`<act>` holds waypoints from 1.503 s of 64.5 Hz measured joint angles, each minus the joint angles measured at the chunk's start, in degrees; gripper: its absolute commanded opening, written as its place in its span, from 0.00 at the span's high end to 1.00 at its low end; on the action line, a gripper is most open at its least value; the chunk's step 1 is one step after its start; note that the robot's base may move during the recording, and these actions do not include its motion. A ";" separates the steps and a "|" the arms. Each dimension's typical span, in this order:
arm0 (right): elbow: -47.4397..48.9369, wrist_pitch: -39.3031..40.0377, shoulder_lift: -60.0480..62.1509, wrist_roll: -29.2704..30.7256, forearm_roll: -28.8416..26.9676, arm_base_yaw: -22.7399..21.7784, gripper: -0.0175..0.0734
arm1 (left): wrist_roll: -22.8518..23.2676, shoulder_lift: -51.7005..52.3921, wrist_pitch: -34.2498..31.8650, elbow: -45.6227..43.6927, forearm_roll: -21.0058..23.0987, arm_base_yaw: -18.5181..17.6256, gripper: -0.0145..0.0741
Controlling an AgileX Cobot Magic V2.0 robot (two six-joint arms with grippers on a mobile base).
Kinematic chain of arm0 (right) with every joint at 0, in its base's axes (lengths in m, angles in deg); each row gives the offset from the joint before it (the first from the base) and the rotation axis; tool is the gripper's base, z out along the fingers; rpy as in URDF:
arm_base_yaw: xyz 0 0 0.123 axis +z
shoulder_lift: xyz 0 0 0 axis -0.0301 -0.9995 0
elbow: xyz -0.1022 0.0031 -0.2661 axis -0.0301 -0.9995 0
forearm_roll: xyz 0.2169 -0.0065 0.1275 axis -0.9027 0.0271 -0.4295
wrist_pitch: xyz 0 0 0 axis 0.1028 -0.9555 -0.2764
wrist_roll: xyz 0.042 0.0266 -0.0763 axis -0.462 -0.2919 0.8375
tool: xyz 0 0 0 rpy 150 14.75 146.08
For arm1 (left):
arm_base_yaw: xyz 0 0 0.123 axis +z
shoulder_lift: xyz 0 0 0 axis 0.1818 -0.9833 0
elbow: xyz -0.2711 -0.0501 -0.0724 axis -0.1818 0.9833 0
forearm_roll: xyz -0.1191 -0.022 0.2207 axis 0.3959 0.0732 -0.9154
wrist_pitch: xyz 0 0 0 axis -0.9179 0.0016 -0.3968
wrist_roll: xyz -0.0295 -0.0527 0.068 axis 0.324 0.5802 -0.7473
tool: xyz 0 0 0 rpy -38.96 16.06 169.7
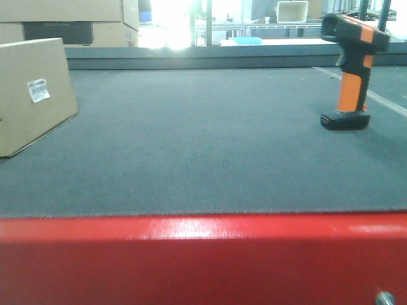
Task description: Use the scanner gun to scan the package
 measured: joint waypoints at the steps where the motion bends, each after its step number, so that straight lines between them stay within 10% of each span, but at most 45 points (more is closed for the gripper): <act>1: 0.00 0.00 0.00 0.00 0.00 0.00 0.99 | 0.00 0.00 0.00 0.00 0.00 0.00 0.96; 97: 0.00 0.00 0.00 0.00 0.00 0.00 0.99 | 0.00 0.00 0.00 0.00 0.00 0.00 0.96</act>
